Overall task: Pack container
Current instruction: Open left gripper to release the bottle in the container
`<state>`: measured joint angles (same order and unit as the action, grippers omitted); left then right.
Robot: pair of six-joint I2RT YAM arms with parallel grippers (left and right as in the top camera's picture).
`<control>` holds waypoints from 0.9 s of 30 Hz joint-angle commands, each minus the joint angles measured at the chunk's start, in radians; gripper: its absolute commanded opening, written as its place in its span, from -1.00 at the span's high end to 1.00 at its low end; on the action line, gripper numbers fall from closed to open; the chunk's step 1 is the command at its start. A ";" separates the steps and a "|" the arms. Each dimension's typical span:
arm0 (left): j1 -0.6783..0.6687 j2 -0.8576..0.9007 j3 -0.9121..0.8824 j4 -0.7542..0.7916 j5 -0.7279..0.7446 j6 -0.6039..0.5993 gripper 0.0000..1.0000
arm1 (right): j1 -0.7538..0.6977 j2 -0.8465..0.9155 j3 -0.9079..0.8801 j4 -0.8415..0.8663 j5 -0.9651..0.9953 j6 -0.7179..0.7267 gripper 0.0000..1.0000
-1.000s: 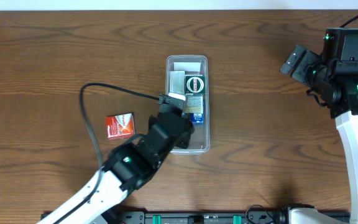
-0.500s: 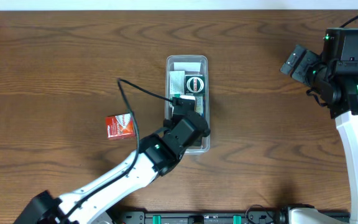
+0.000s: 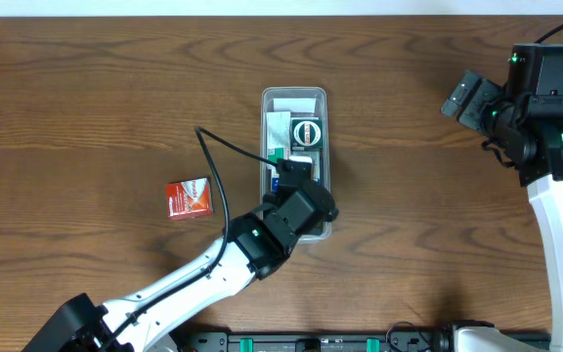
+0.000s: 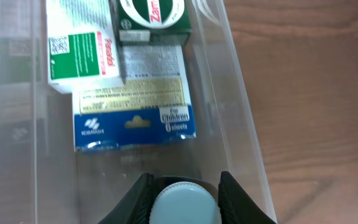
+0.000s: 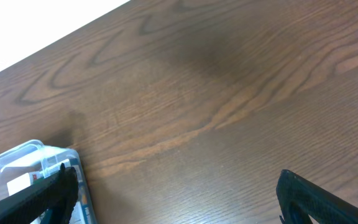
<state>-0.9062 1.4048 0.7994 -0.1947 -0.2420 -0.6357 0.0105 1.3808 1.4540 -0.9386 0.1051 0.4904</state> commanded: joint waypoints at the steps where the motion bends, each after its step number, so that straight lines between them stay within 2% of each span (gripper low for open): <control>1: -0.030 -0.014 0.018 -0.011 0.024 -0.058 0.70 | -0.004 0.000 -0.001 -0.001 0.003 0.010 -0.99; 12: -0.069 -0.036 0.018 -0.048 0.014 -0.058 0.68 | -0.004 0.000 -0.001 -0.001 0.003 0.010 -0.98; 16: -0.068 -0.036 0.018 -0.040 -0.059 -0.056 0.68 | -0.004 0.000 -0.001 -0.001 0.003 0.010 -0.98; 22: -0.063 -0.031 0.018 0.016 -0.186 0.047 0.66 | -0.004 0.000 -0.001 -0.001 0.003 0.010 -0.98; 27: -0.042 0.003 0.018 0.072 -0.209 0.060 0.66 | -0.004 0.000 -0.001 -0.001 0.003 0.010 -0.99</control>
<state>-0.9634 1.3884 0.7994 -0.1459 -0.3851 -0.6060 0.0105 1.3808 1.4540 -0.9386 0.1051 0.4904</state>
